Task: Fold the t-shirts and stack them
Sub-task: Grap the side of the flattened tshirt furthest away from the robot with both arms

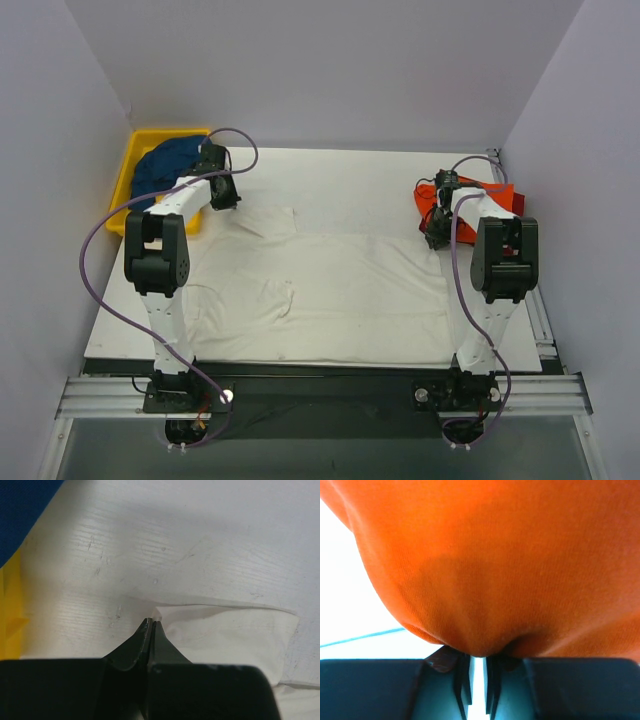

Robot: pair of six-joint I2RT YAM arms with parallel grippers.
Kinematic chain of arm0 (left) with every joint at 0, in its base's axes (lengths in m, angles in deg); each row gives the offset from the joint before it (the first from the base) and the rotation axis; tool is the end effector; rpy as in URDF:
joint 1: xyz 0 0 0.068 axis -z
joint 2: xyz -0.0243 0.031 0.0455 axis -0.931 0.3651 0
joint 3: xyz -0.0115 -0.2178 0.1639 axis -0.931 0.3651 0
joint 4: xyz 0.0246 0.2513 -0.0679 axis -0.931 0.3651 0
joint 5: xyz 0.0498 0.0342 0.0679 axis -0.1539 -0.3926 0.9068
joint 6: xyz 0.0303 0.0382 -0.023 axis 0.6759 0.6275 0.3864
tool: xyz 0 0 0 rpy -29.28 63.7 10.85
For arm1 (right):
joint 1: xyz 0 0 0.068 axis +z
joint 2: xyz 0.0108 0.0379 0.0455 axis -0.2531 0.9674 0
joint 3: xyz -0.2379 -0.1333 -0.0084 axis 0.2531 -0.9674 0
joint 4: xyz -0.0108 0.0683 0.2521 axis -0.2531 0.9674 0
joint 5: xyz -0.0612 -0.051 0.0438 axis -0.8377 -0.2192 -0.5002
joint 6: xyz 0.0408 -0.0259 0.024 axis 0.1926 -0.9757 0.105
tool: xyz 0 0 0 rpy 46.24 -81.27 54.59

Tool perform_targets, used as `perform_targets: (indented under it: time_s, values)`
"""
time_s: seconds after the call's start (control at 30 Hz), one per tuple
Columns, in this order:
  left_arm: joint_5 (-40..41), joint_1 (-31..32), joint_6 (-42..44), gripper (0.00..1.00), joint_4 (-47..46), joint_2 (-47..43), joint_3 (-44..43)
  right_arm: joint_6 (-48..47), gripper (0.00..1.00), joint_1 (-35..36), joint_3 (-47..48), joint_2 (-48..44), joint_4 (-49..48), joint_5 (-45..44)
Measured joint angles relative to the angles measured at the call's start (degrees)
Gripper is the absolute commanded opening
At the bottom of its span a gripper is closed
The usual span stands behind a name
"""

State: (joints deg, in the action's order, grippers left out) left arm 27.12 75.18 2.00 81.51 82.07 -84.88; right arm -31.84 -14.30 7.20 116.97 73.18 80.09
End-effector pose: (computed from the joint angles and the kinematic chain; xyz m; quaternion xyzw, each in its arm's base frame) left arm 0.4616 -0.0511 0.1969 -0.1379 0.9399 -0.0487 0.3084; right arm 0.4171 0.0009 0.1632 0.1853 0.9541 0.0201 0.2344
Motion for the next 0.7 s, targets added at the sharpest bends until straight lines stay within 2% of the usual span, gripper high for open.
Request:
perform_targets:
  time_s: [0.3, 0.7]
  values:
    - [-0.7, 0.2, 0.0, 0.00, 0.0, 0.0, -0.5, -0.3, 0.06, 0.0, -0.9, -0.6, -0.7, 0.1]
    - [-2.0, 0.5, -0.2, 0.00, 0.0, 0.0, -1.4, 0.9, 0.02, 0.0, -4.3, -7.3, -0.1, 1.9]
